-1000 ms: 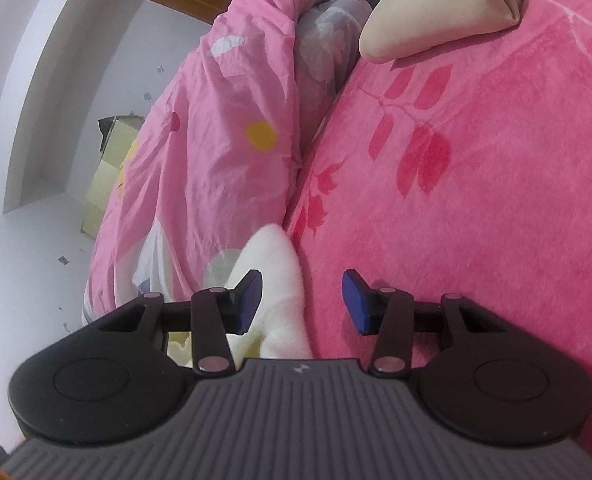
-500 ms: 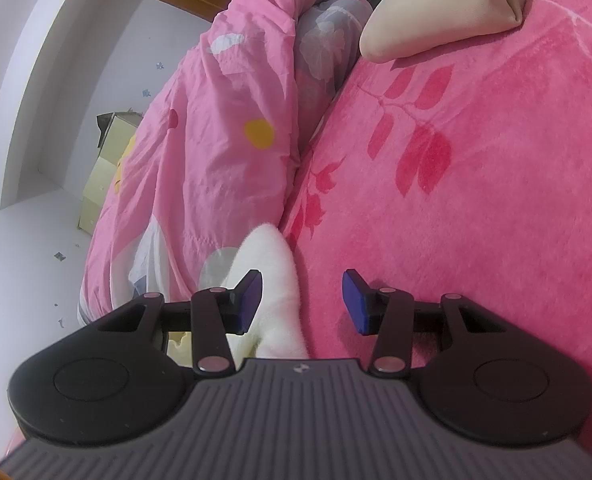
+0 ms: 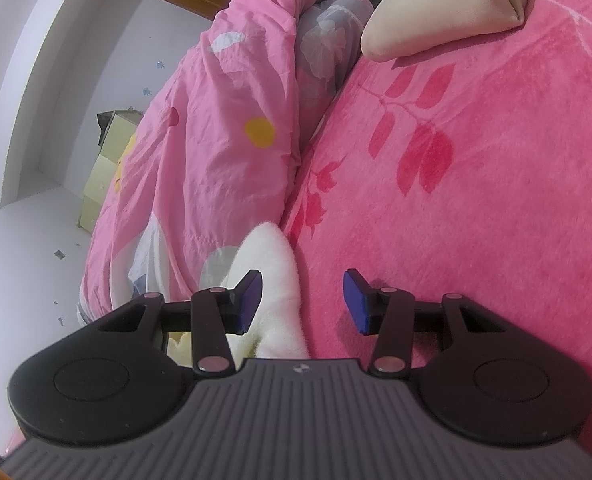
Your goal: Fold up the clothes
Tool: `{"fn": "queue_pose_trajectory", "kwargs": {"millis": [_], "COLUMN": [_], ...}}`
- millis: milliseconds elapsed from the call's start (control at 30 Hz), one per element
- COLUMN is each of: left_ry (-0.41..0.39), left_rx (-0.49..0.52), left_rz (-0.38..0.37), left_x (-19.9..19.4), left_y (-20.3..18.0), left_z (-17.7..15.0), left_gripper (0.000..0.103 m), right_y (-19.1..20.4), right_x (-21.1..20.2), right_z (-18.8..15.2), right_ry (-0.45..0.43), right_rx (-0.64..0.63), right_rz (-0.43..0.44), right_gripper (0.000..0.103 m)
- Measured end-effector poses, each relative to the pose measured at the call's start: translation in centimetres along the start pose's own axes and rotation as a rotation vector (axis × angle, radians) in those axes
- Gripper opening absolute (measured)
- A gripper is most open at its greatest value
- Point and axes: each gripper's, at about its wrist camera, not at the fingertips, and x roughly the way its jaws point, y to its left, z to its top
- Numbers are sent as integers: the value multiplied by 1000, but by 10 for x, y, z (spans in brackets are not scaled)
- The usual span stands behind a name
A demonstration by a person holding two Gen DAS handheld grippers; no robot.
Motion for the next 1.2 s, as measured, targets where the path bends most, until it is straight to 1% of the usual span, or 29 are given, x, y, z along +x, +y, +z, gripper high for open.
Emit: {"fn": "queue_pose_trajectory", "kwargs": {"millis": [33, 67, 167, 233, 267, 300, 400, 467, 500, 567, 600, 667, 700, 767, 867, 900, 933, 967, 1000, 1033, 1067, 1200], "left_ry": [-11, -10, 35, 86, 120, 151, 190, 177, 171, 167, 173, 188, 194, 199, 196, 193, 189, 185, 183, 181, 179, 179], "left_rx": [7, 17, 55, 76, 85, 95, 128, 154, 166, 173, 173, 169, 166, 166, 173, 179, 186, 193, 199, 204, 208, 221], "left_rz": [-29, -81, -213, -298, -336, -358, -402, -404, -404, -391, -384, -367, -359, -349, -340, -337, -334, -331, -328, -325, -323, -320], "left_x": [-5, -4, 16, 36, 48, 58, 79, 86, 90, 96, 98, 104, 106, 109, 111, 110, 110, 110, 110, 110, 110, 110], "left_y": [-5, -15, -59, -91, -109, -124, -157, -169, -174, -177, -177, -174, -172, -169, -169, -170, -172, -173, -174, -174, -175, -176], "left_z": [7, 8, -8, -23, -33, -44, -64, -70, -73, -79, -81, -85, -87, -90, -92, -92, -93, -94, -95, -95, -96, -96], "left_gripper": [38, 41, 41, 41, 41, 41, 41, 41, 41, 41, 41, 40, 40, 39, 39, 39, 39, 39, 39, 39, 39, 39], "right_y": [1, 2, 10, 24, 33, 43, 85, 106, 112, 117, 120, 117, 117, 123, 129, 130, 131, 133, 134, 136, 137, 122], "right_x": [0, 1, 5, 9, 12, 15, 22, 32, 38, 55, 64, 79, 78, 74, 70, 68, 64, 60, 56, 52, 50, 53], "right_z": [0, -1, -2, -3, -4, -5, -20, -32, -37, -45, -49, -59, -64, -75, -94, -100, -105, -109, -113, -117, -116, -100], "right_ry": [2, 5, 24, 66, 99, 127, 219, 259, 268, 283, 291, 354, 357, 338, 267, 241, 212, 182, 152, 122, 115, 155], "right_rx": [-7, -16, -69, -142, -201, -264, -582, -788, -861, -974, -1030, -1124, -1165, -1270, -1453, -1506, -1543, -1579, -1614, -1650, -1641, -1554], "right_rz": [-4, -11, -44, -81, -92, -98, -117, -147, -170, -222, -249, -293, -298, -326, -406, -419, -424, -429, -433, -438, -438, -459], "right_gripper": [44, 45, 46, 48, 48, 49, 50, 50, 50, 49, 47, 43, 42, 42, 41, 36, 32, 22, 17, 15, 13, 11]}}
